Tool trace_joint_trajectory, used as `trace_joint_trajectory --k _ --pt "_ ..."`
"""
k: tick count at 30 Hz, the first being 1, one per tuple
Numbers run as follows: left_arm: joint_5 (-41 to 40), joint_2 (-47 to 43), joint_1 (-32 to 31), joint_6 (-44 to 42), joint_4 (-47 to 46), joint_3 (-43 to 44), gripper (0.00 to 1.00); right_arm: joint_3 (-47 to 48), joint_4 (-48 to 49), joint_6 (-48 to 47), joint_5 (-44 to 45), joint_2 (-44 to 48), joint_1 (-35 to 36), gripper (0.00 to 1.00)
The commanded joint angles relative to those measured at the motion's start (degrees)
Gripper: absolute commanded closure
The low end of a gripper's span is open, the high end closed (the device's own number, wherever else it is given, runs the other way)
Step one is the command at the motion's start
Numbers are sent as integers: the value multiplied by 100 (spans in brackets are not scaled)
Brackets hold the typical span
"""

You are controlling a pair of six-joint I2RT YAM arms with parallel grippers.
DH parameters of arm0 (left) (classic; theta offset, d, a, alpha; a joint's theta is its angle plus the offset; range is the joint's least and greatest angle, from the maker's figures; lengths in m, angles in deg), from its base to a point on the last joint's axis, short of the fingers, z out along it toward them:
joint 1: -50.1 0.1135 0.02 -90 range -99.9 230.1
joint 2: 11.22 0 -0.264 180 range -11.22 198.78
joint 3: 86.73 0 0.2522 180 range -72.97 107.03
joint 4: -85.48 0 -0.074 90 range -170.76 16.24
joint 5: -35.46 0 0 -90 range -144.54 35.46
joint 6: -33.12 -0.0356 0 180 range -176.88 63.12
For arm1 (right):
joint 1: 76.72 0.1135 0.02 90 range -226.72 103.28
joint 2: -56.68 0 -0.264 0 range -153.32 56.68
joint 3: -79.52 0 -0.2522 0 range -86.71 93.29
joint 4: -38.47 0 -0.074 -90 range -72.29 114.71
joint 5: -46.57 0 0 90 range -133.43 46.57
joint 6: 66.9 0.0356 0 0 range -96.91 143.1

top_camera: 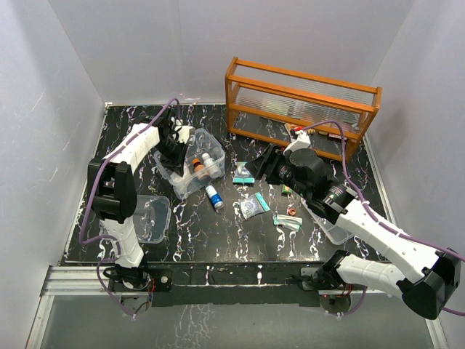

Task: Organize the medicine kit

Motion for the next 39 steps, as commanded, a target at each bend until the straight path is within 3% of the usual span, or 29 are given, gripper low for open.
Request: trace_joint_trajectory --k 1,4,8,14,15,18,20,22,34,37,39 --pt "350 -48 1 -832 446 99 97 323 20 -107 -157 59 -21 44" --pt "864 -1 -4 -1342 625 225 96 305 18 -107 -179 86 -18 44" --pt "957 217 -5 -1635 814 386 96 290 72 -86 -215 114 -14 44" --pt "1169 606 -5 -1629 761 510 89 289 114 -70 -242 140 -17 44" --pt "1216 621 1 -1595 759 558 85 289 114 -49 -252 135 -15 44" --pt "998 563 -5 -1323 607 641 59 274 151 2 -305 132 -15 43" --pt "887 496 -4 -1291 566 665 47 265 169 47 -330 144 -13 43" --pt "764 412 -5 -1157 436 656 42 210 228 78 -345 174 -18 43" --pt "-525 -273 -21 -833 -396 328 32 82 400 88 -405 158 -19 43" --pt "-550 -402 -20 -804 -595 169 34 37 454 110 -424 149 -14 43" --pt "-559 -488 -26 -749 -756 24 41 12 477 107 -427 156 -13 43"
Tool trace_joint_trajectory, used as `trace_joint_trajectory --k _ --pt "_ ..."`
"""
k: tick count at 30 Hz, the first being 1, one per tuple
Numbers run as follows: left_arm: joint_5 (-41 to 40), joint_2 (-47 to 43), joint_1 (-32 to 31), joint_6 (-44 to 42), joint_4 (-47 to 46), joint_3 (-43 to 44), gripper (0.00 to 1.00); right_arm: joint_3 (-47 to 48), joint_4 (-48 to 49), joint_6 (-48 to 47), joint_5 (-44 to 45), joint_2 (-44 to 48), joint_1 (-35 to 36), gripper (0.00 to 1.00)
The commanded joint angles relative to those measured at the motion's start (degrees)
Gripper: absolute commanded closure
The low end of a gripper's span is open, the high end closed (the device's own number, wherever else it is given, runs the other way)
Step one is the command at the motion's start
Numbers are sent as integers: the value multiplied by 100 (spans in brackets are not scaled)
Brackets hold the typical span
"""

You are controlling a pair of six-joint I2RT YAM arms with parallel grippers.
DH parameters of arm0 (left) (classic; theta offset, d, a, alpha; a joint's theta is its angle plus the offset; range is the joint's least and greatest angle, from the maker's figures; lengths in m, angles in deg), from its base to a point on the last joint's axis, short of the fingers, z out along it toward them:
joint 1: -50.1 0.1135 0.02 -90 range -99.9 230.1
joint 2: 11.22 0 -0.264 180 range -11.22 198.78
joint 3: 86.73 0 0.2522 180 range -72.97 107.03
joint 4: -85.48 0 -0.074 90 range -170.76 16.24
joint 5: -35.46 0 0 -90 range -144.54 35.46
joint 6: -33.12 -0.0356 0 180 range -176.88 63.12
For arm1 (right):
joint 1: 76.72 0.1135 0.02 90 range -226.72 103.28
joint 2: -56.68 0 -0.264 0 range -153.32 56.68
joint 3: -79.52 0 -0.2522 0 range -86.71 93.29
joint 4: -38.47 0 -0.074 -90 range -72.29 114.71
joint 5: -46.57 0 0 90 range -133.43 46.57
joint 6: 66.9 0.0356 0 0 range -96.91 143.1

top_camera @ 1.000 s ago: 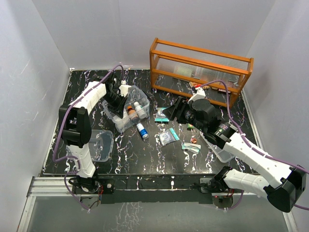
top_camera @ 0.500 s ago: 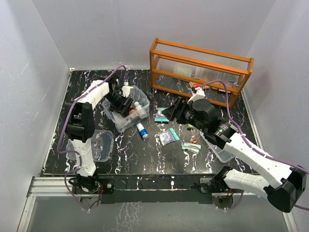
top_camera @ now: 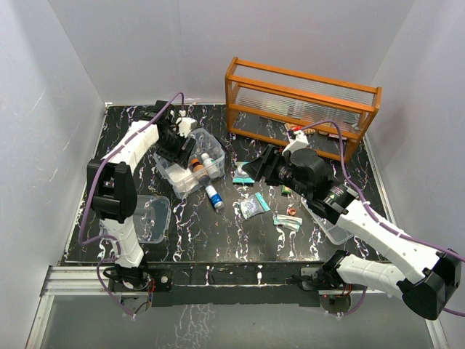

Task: Organize the medicine kit

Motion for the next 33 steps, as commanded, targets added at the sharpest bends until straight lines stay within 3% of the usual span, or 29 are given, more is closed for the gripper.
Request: trace_joint_trajectory --k 1,6,15,33 --pt "-231 -519 -41 143 -395 -334 45 -5 443 58 -44 134 -10 43" --pt "-582 -635 -182 425 -946 -871 59 -85 513 87 -60 158 -8 43" --pt "-1090 -640 -397 978 -2050 -1814 72 -209 562 131 -59 211 -11 43" --pt "-8 19 -549 862 -868 -1393 76 -309 450 171 70 264 -10 43"
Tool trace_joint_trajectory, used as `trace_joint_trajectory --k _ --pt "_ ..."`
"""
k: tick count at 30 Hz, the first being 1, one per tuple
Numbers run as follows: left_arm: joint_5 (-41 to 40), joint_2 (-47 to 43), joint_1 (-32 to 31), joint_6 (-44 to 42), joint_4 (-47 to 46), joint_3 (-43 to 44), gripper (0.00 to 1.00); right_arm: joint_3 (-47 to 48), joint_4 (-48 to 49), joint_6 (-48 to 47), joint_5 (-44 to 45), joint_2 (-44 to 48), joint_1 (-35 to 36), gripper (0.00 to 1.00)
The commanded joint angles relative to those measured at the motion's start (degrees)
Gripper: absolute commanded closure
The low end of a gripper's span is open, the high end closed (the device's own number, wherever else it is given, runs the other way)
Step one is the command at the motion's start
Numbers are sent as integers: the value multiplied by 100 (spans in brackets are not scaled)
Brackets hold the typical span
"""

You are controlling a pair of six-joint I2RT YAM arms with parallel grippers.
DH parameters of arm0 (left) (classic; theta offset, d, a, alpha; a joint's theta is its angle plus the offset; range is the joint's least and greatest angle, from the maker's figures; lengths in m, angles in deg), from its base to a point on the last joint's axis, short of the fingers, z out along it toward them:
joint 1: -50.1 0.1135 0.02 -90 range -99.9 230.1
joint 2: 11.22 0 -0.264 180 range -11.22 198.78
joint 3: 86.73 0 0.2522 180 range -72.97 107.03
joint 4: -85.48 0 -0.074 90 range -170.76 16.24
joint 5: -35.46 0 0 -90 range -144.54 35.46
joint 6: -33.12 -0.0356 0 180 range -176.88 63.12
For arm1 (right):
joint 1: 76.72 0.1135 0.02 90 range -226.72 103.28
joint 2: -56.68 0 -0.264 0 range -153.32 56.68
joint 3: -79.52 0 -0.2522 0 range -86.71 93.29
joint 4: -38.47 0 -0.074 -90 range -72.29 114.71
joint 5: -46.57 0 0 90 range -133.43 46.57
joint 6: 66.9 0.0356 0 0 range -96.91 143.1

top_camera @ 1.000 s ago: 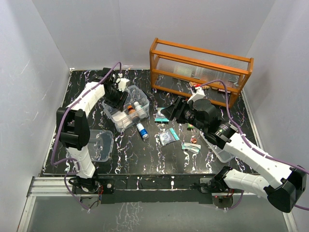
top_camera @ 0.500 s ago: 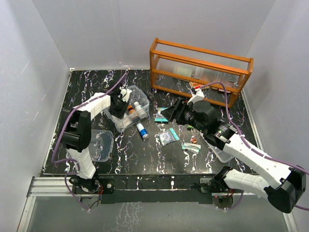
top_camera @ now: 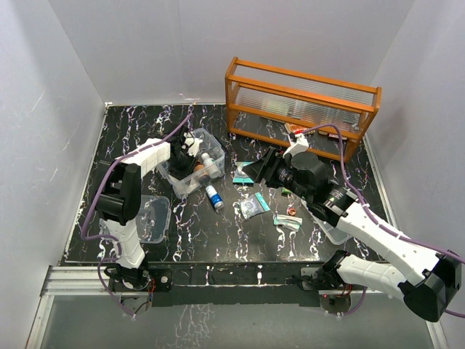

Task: Organize the medicine kit

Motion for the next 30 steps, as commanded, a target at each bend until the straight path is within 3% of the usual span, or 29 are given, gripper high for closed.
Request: trace_joint_trajectory --k 1,6,16,22,25,30 --pt "519 54 -26 -26 551 343 76 -38 198 46 87 164 -15 44" --pt "941 -140 -31 -3 667 659 74 -47 104 57 178 220 -9 43" --pt "-165 -907 -32 325 694 1188 61 -254 -385 102 1060 33 -14 43" --pt "-774 -1811 -11 865 503 1199 51 -148 -443 -91 1575 -803 -74 40" --pt "-1006 -2326 -12 1232 358 1129 46 -69 -148 -103 1159 -1475 -399 39" --pt "-662 -3338 -2 1663 19 738 41 165 525 -256 799 -2424 -720 39"
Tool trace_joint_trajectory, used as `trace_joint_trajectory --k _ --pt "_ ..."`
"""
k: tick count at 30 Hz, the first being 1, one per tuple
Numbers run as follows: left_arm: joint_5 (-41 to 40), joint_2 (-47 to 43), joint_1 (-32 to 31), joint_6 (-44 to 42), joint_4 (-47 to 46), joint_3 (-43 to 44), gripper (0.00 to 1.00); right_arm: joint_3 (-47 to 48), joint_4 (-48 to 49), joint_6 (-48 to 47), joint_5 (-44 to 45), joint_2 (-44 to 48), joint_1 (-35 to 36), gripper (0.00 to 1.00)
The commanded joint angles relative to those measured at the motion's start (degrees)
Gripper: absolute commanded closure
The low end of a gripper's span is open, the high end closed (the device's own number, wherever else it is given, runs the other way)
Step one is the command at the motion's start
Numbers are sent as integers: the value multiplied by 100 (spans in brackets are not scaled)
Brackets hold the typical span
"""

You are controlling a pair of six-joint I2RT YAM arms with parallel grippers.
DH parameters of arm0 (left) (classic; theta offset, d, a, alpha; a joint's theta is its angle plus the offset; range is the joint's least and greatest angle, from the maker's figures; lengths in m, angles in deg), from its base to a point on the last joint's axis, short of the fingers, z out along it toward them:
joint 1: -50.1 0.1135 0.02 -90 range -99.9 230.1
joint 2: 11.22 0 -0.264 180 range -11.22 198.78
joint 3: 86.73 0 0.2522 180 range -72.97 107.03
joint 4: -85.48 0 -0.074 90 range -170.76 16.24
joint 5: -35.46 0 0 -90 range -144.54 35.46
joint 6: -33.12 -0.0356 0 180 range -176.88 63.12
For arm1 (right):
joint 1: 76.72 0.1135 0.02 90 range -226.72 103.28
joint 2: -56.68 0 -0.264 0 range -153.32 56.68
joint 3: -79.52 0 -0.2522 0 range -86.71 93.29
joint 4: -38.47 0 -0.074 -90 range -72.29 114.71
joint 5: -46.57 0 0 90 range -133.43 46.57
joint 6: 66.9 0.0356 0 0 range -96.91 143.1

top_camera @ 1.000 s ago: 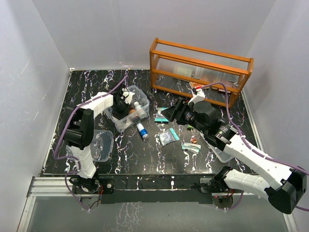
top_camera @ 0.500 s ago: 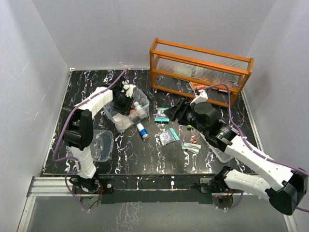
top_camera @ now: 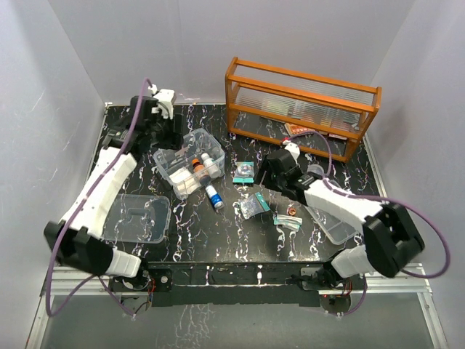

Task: Organize the medicine kit

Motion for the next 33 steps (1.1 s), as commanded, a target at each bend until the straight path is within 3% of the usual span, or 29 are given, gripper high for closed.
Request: trace_joint_trajectory --k 1,11,18,25,33 --pt "177 -1053 -1 584 -349 -326 39 502 856 -259 -202 -637 -182 39" --pt "111 -2226 -4 1175 -484 -1044 32 1381 1196 -530 -79 -2221 -248 42" --pt "-51 -2009 -7 846 -18 -530 31 1953 1292 -783 451 -3029 -250 50" --pt "153 -1969 -1 887 -140 -622 30 2125 1120 -878 806 -3432 -252 61" --pt "232 -1961 -2 971 -177 -700 30 2224 973 -1253 767 -3767 -255 57"
